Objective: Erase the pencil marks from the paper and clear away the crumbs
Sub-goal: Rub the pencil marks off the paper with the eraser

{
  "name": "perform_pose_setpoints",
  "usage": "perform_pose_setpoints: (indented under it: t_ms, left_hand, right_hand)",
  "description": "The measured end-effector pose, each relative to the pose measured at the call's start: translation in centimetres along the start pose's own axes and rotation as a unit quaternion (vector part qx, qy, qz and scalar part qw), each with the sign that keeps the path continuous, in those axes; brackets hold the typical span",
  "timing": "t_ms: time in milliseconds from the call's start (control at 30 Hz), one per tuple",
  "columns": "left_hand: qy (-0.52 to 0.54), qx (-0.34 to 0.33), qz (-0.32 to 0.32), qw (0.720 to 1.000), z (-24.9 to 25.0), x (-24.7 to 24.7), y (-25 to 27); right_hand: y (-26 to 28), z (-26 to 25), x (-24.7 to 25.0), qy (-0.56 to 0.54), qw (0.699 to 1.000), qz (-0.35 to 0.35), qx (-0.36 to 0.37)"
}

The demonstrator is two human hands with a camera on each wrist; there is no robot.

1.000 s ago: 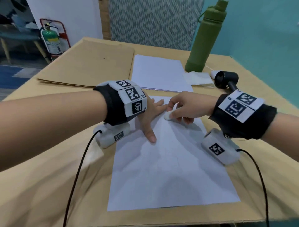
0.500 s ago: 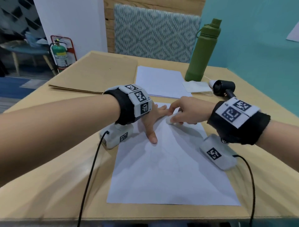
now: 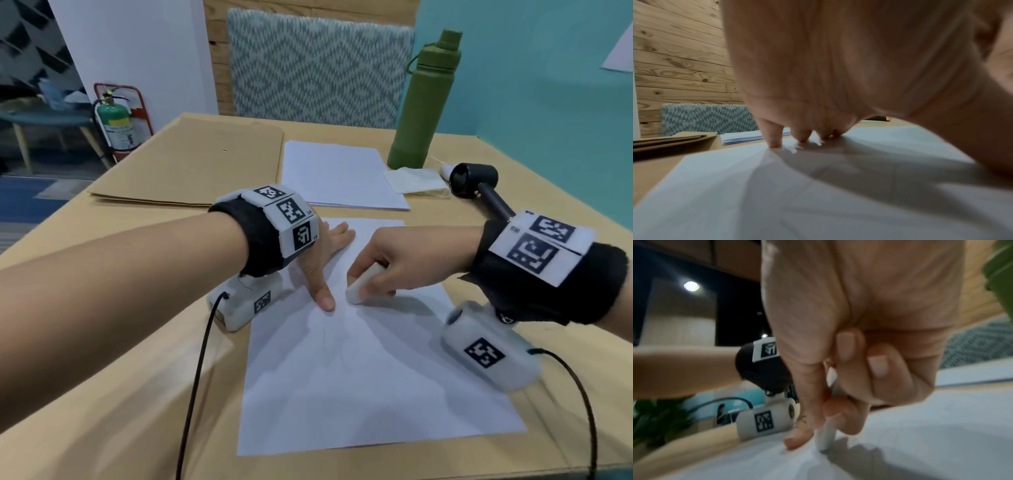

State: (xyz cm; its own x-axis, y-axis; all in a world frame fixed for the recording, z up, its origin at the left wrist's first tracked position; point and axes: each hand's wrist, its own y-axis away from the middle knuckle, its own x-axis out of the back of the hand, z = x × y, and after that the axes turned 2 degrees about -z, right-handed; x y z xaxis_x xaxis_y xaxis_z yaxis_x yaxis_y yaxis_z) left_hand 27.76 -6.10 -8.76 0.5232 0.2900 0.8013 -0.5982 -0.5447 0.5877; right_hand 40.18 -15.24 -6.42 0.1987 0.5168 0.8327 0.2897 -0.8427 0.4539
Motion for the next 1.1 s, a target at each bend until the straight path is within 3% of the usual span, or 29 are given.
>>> perform_pose_setpoints:
  t_ms: [67,200,300,367,500,567,733,767,933,1000,1100]
  left_hand:
    - [-0.002,0.0,0.002,1.0,-0.1,0.0,-0.1]
    - [0.023,-0.024,0.017,0.999,-0.1,-0.2,0.0]
    - [0.014,-0.021,0.019,1.0,-0.2,-0.3,0.0]
    - [0.002,-0.009,0.013,1.0,-0.2,-0.2,0.0]
    - [0.009,-0.01,0.016,1.0,0.0,-0.1,0.1]
    - [0.015,-0.014,0.019,1.0,0.0,-0.2,0.1]
    - [-0.004,-0.005,0.003,1.0,-0.1,-0.1,-0.1]
    - [-0.007,-0.003,0.002,1.0,-0.1,0.0,-0.1]
    - [-0.004,-0.007,0.014,1.0,0.1,-0.1,0.0]
    - [-0.004,-0.005,0.012,1.0,0.0,-0.1,0.0]
    - [-0.014,0.011,0.0,1.0,0.3,0.0,0.1]
  right_hand:
    - [-0.4,0.0,0.5,-0.004,1.0,0.017,-0.021]
    - [-2.2,0.2,1.1,0.05,0.987,0.144,-0.053]
    - [-1.1,-0.4,0.1,0.043,0.994,0.096,0.007]
    - [-0.3,-0.8,-0.2,0.034,0.998,0.051,0.008]
    - [-1.7,0.4,1.0,0.053,0.991,0.117,-0.047]
    - [-1.9,0.4,0.9,0.062,0.988,0.137,-0.042]
    - [0.0,-0.7,0.3,0.053,0.999,-0.005,0.006]
    - [0.0,-0.7,0.6,0.058,0.998,-0.008,0.001]
    - [-1.9,0.1,1.3,0.081,0.988,0.124,-0.04]
    - [-1.3,0.3,0.9,0.073,0.993,0.089,-0.017]
    - [0.1,0.0,0.4,0.051,0.998,-0.022,0.001]
